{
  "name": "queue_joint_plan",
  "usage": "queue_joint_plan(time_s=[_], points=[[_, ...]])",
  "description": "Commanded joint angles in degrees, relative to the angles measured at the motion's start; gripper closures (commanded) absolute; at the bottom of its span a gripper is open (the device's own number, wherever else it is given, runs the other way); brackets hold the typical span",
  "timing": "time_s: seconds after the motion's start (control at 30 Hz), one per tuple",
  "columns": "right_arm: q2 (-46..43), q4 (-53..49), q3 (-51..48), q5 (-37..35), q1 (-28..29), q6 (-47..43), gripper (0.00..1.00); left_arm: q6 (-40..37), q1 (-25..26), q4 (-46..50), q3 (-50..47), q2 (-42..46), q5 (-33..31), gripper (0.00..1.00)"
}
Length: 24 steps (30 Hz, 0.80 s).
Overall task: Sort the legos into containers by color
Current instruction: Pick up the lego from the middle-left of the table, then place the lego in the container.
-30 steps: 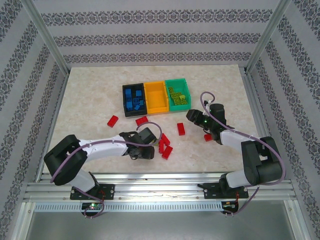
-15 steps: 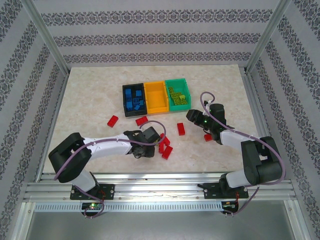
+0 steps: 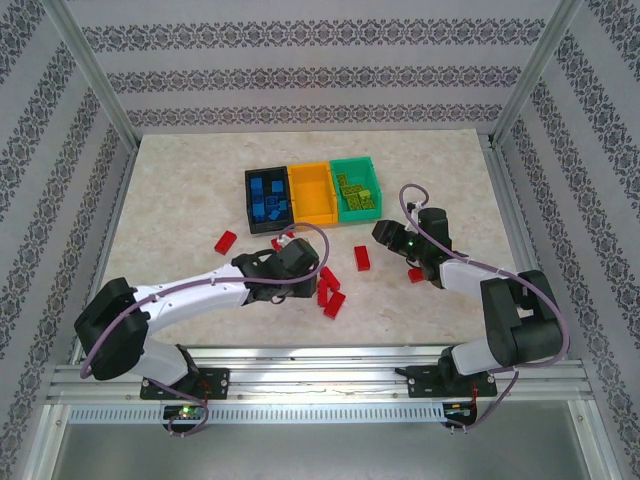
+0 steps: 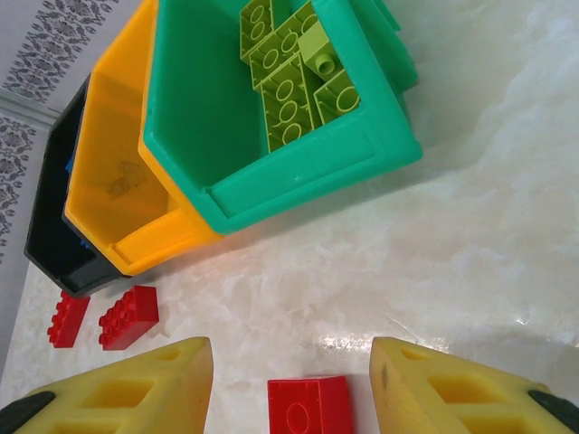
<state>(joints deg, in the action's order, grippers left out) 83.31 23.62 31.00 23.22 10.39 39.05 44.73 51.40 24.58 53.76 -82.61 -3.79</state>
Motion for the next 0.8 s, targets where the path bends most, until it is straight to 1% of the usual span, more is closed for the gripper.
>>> queue_joint_plan(time_s=[0.0, 0.07, 0.13, 0.3, 0.37, 0.47, 0.77], points=[[-0.07, 0.61, 1.32, -0.7, 0.5, -0.63, 0.5, -3.45, 0.02, -0.03, 3.92, 0.22, -2.64, 0.77], [0.2, 0.29, 1.41, -0.55, 0.18, -0.69, 0.5, -5.12, -0.63, -0.1, 6.24, -0.8, -3.04, 0.78], [0.18, 0.72, 1.43, 0.19, -0.07, -0.16, 0.5, -6.51, -2.06, 0.1, 8.83, -2.54, -2.09, 0.78], [0.48, 0.4, 1.45, -0.3, -0.26, -0.55, 0.5, -10.77, -4.87, 0.73, 18.56, -8.46, -0.33, 0.78], [0.33, 0.98, 1.32, 0.5, -0.82, -0.03, 0.5, -12.36, -6.55, 1.86, 23.95, -12.16, 1.73, 0.78], [-0.48, 0.31, 1.0, -0.65, -0.92, -0.74, 0.5, -14.58, -8.02, 3.66, 32.3, -17.51, 4.07, 0.78], [-0.35, 0.64, 0.72, 0.27, -2.63, -0.22, 0.5, -20.36, -12.28, 7.05, 54.27, -33.86, 7.57, 0.78]])
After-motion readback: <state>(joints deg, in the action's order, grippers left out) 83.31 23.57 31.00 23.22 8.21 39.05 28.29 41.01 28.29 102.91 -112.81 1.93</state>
